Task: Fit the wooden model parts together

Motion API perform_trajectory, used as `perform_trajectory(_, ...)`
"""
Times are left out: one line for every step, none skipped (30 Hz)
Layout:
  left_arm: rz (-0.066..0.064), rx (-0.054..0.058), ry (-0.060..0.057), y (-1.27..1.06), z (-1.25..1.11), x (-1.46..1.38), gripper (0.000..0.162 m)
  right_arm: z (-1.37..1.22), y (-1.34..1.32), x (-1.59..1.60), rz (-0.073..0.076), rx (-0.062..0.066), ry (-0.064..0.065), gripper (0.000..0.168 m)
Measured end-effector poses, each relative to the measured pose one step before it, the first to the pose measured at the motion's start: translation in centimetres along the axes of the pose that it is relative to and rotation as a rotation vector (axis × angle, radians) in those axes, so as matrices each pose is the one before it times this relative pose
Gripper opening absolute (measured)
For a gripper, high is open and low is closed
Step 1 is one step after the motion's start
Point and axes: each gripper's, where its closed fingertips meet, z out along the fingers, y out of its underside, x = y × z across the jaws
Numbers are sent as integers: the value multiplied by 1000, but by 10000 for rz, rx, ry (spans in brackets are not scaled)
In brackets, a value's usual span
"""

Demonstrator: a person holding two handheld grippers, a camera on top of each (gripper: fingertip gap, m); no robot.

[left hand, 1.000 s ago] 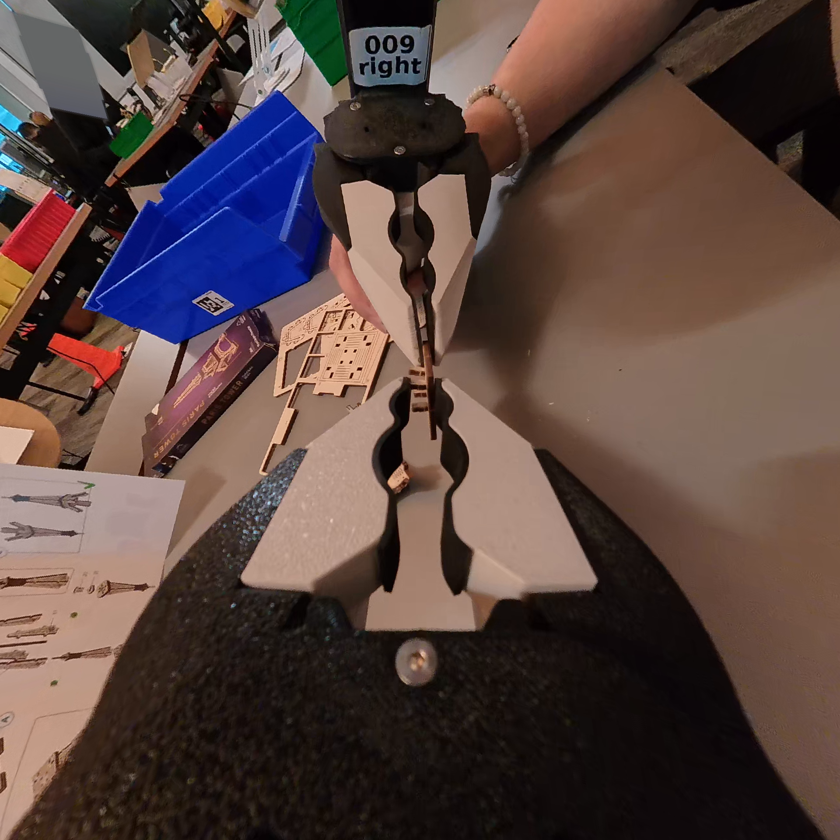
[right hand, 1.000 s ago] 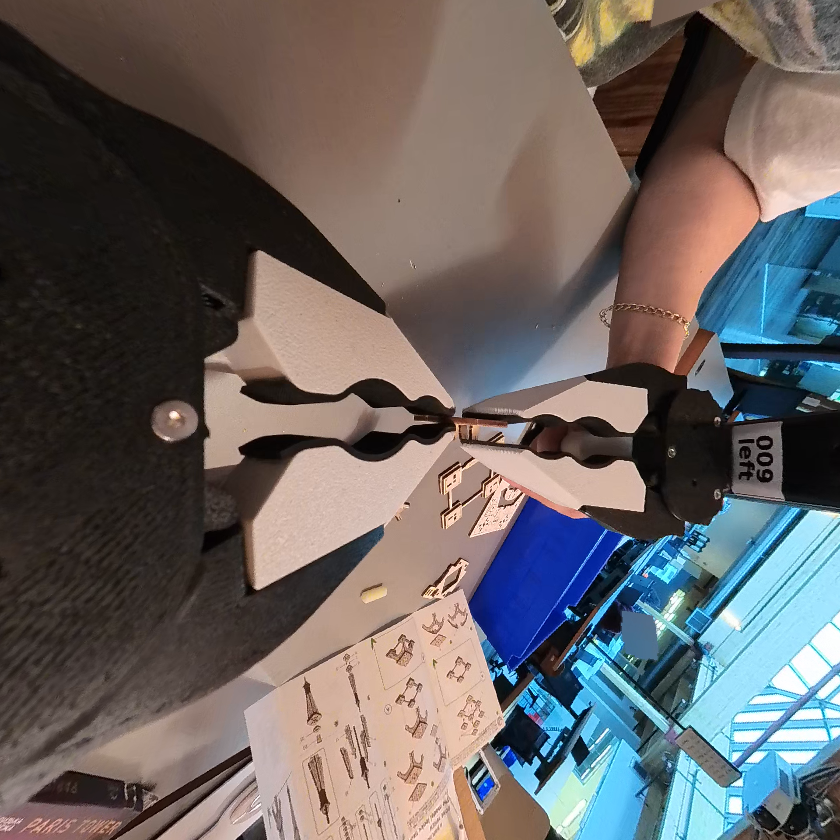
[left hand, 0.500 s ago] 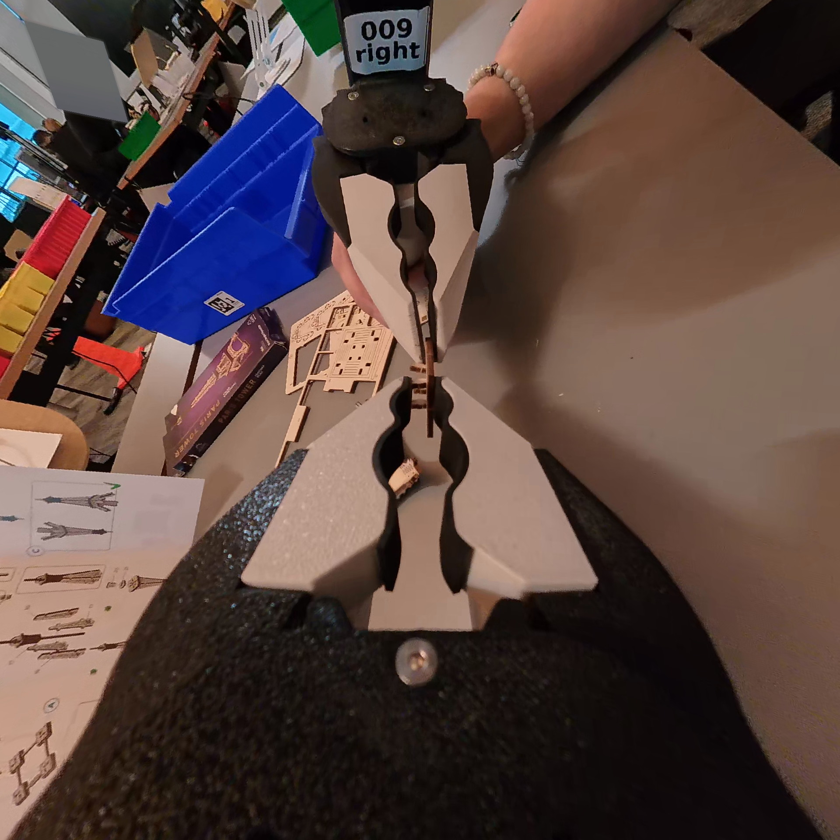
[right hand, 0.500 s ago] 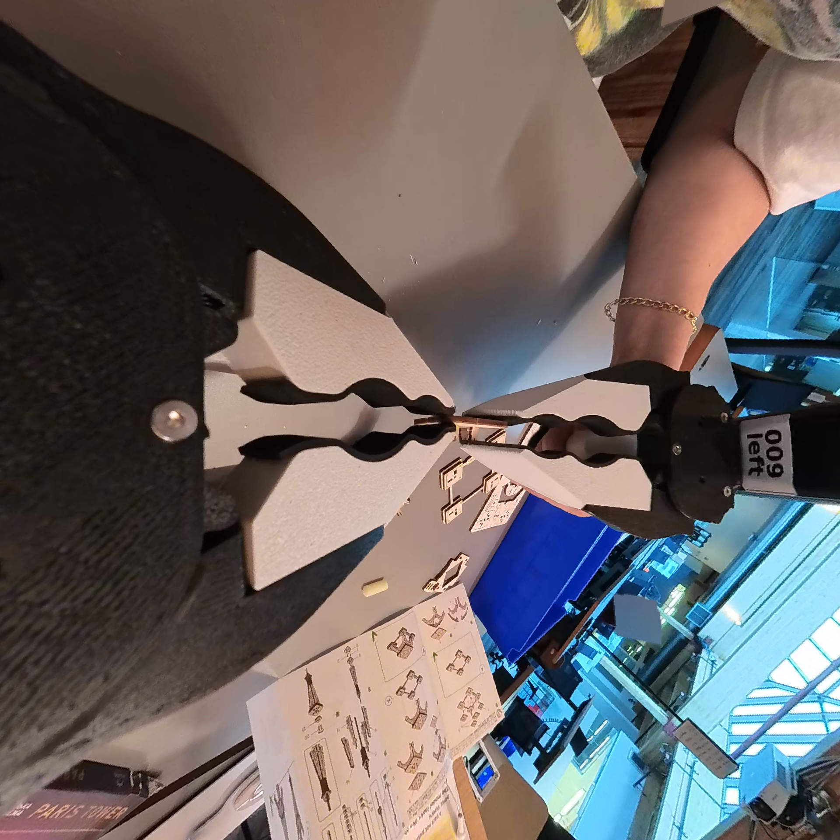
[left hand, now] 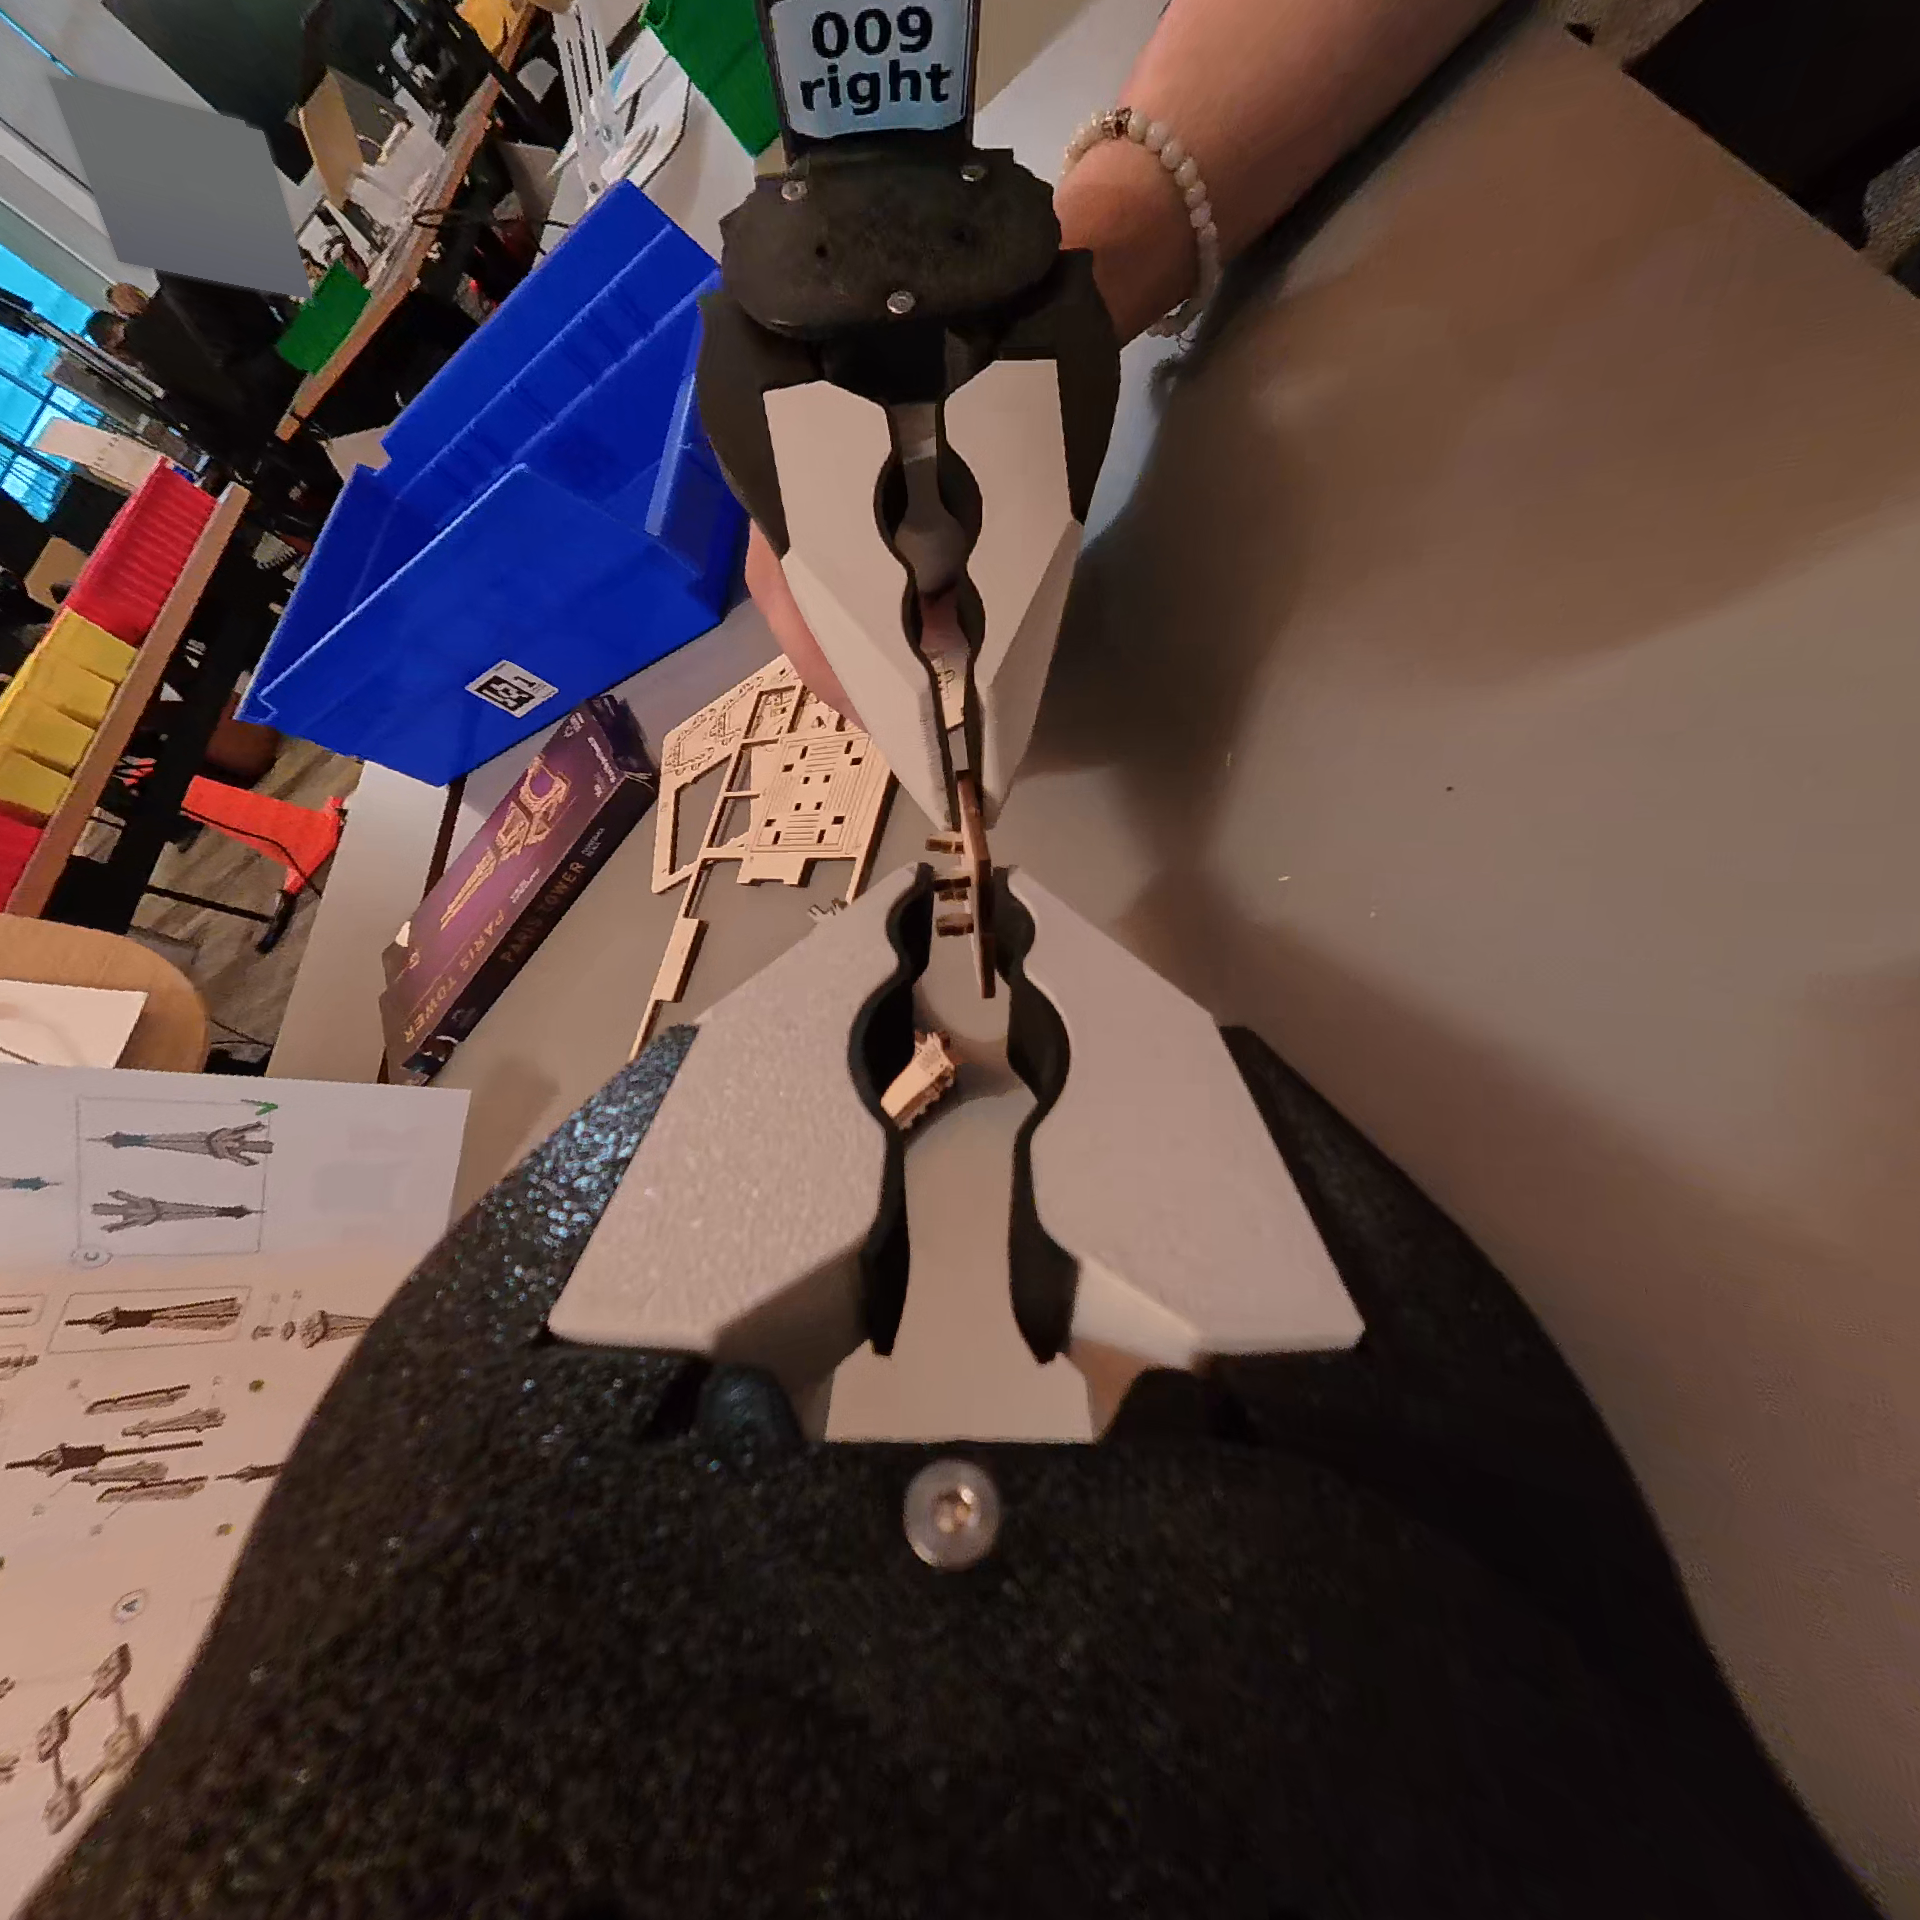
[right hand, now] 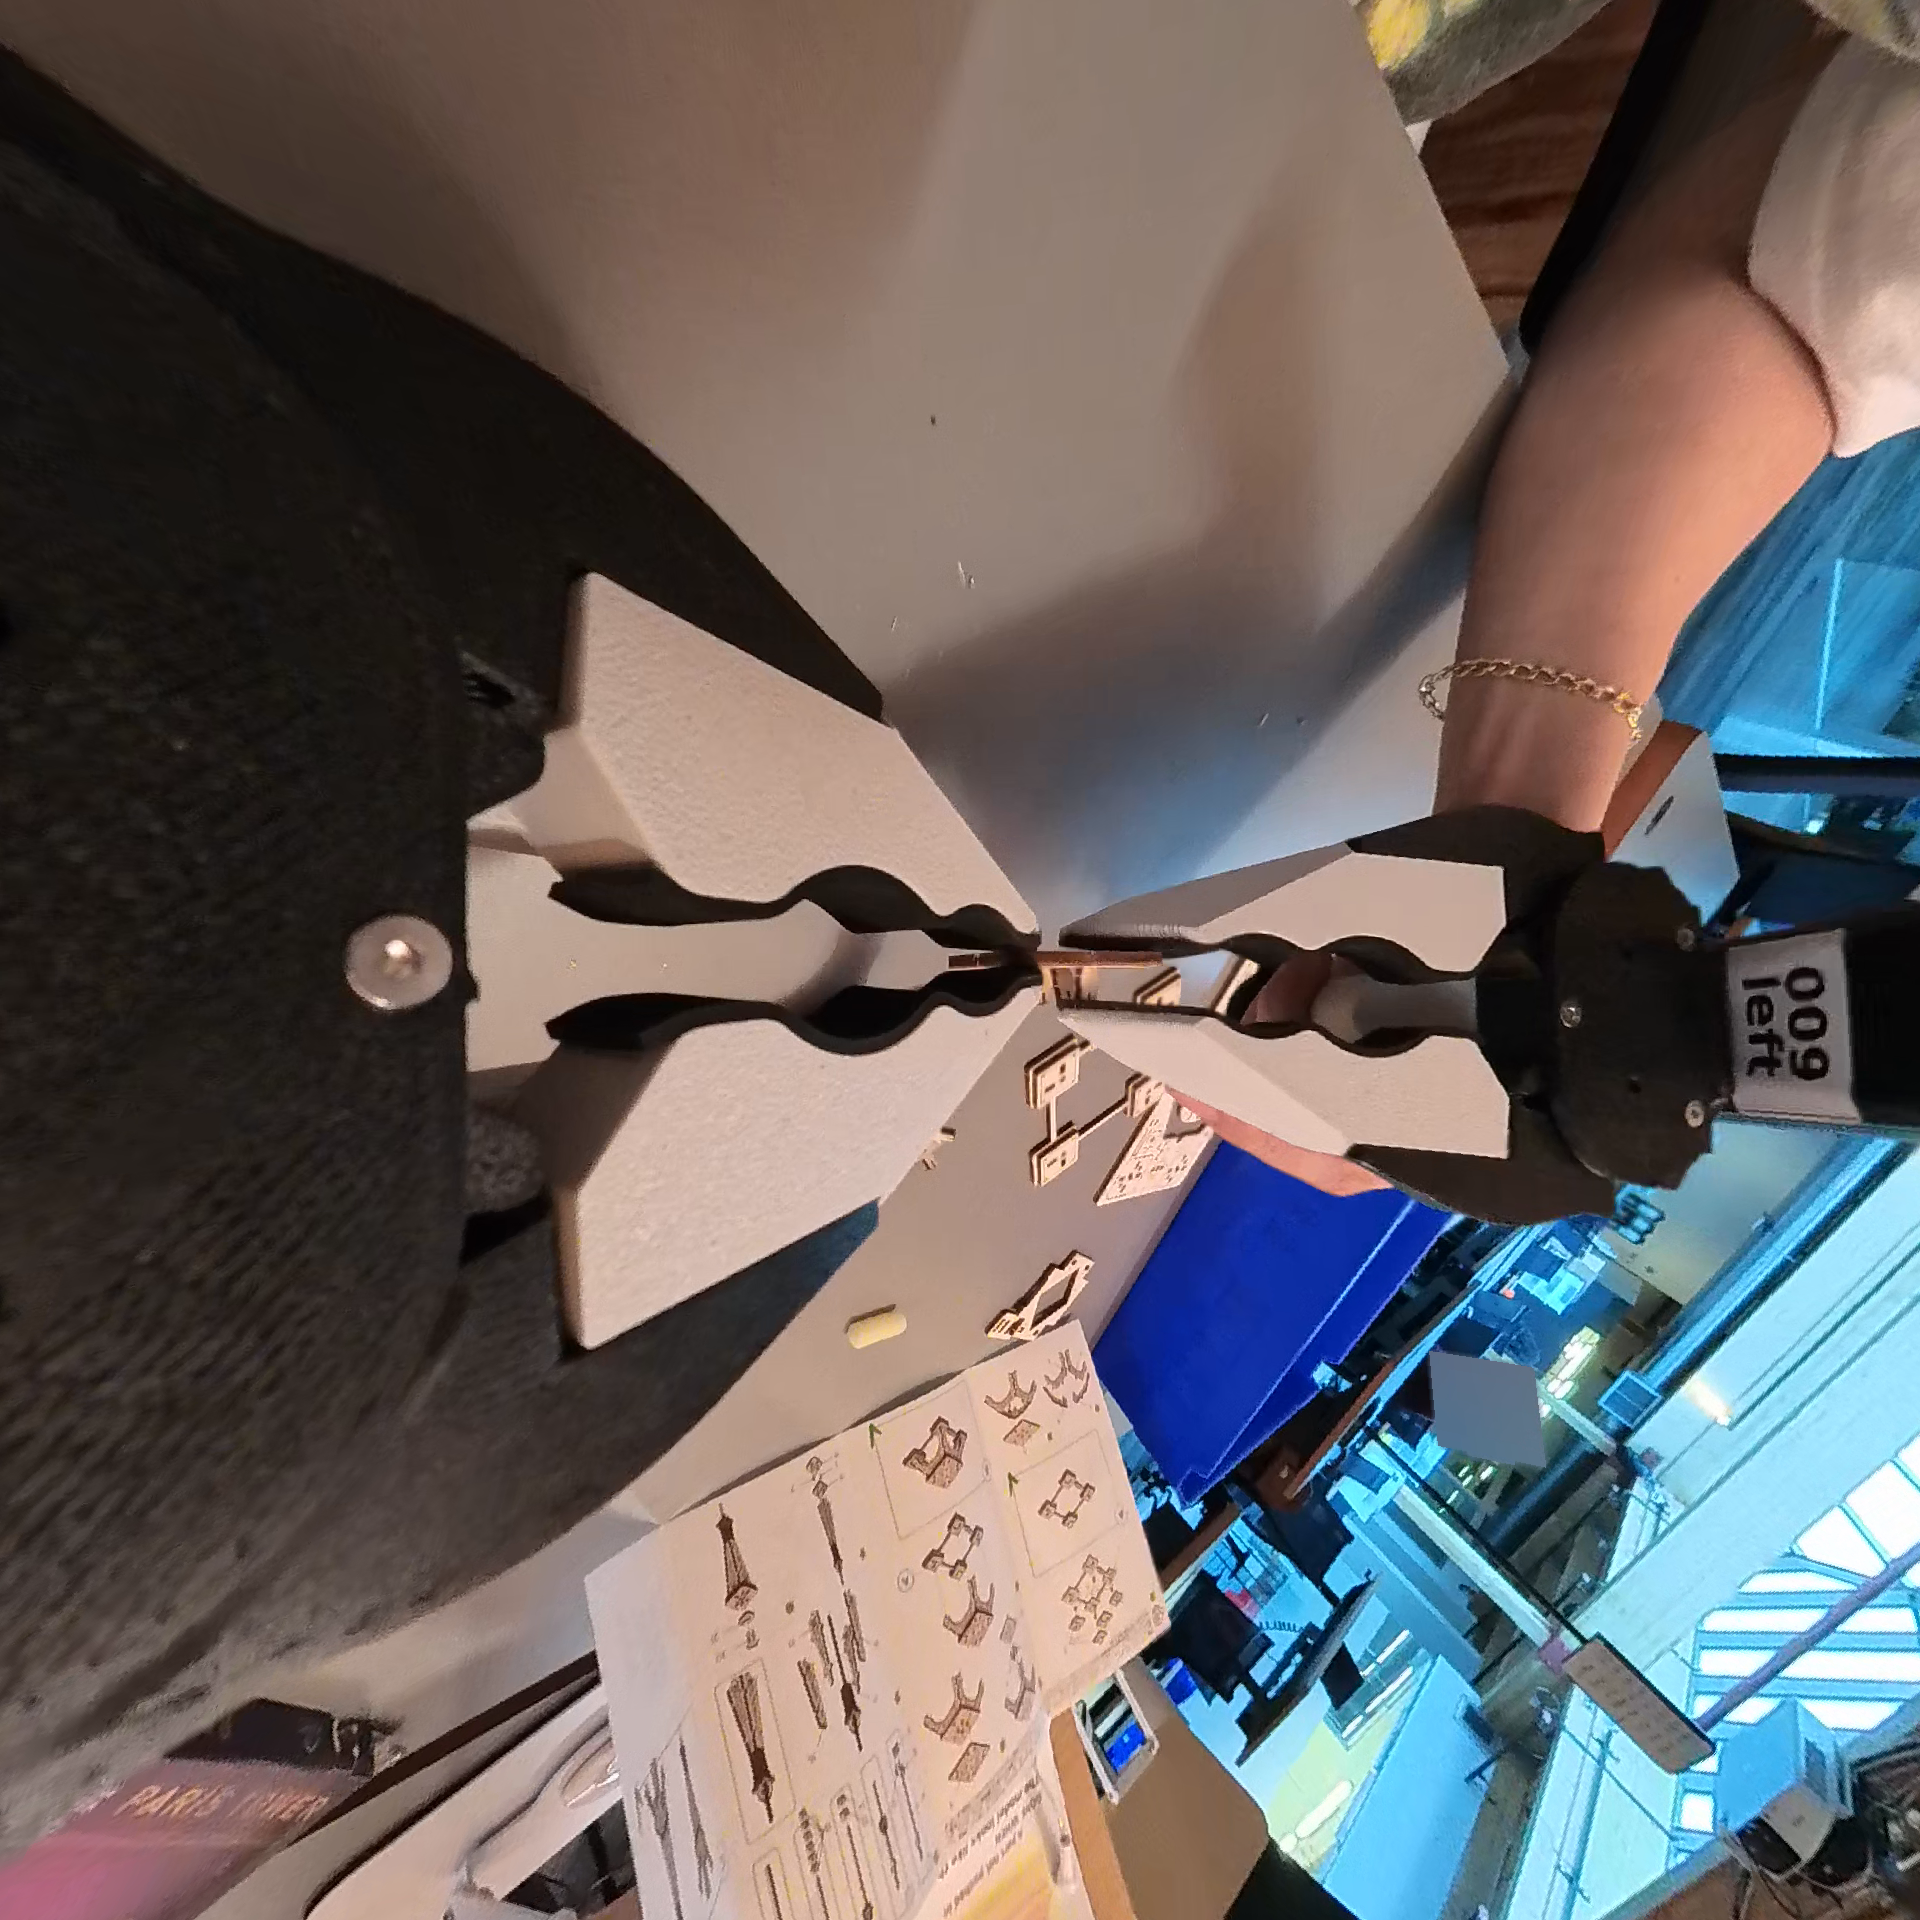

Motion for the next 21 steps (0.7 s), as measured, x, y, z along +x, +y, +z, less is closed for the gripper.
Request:
perform_trajectory(-54,30,61,35,9,85,9,6,42,28,-37,-32,26,0)
perform_trajectory(-38,15,42,45,42,65,12,-34,33,78,2,-5,48,0)
perform_trajectory(-22,-3,51,42,69,106,16,-47,92,46,43,-24,-7,0)
perform_trajectory(-25,-13,-21,36,73,-12,16,-74,60,78,8,-8,20,0)
perform_trajectory(-11,12,-31,-8,47,-24,17,-46,24,35,-11,0,19,0)
perform_trajectory(-19,29,2,-27,10,5,17,-15,-4,-1,19,8,-8,0)
perform_trajectory(-29,36,-22,-60,-32,-43,16,-3,-49,9,-16,23,24,0)
perform_trajectory(-12,52,-47,-84,-53,-80,16,-13,-39,20,-49,11,37,0)
perform_trajectory(-18,62,-51,-93,-60,-98,16,-12,-11,0,-49,-16,15,0)
perform_trajectory(-37,42,-69,-57,-48,-125,16,-13,5,32,-46,-13,29,0)
perform_trajectory(-45,24,-77,-1,-23,-148,15,3,-20,-7,-36,1,11,0)
perform_trajectory(-43,15,-9,12,-9,-32,15,28,6,-59,-54,-23,-10,0)
perform_trajectory(-27,0,-16,15,21,-23,14,31,-8,-40,-88,-30,24,0)
perform_trajectory(11,-16,25,12,25,52,8,33,-16,-35,-107,-39,23,0)
perform_trajectory(-17,-30,50,17,29,77,8,14,29,-20,-86,-55,6,0)
perform_trajectory(-40,-18,-2,19,11,-23,8,-4,44,38,-66,-41,40,0)
perform_trajectory(-51,28,-24,-12,12,-51,8,-20,-13,63,-22,5,46,0)
perform_trajectory(-42,30,-5,-31,-3,-33,8,-13,-16,26,-2,12,9,0)
perform_trajectory(-29,-1,-4,-7,-9,-24,8,-4,-11,-3,-33,-7,15,0)
perform_trajectory(-26,-7,-7,-13,3,-43,8,0,9,48,-111,-27,65,0)
perform_trajectory(-7,-15,12,34,-15,-13,8,24,20,-74,-83,-49,-24,0)
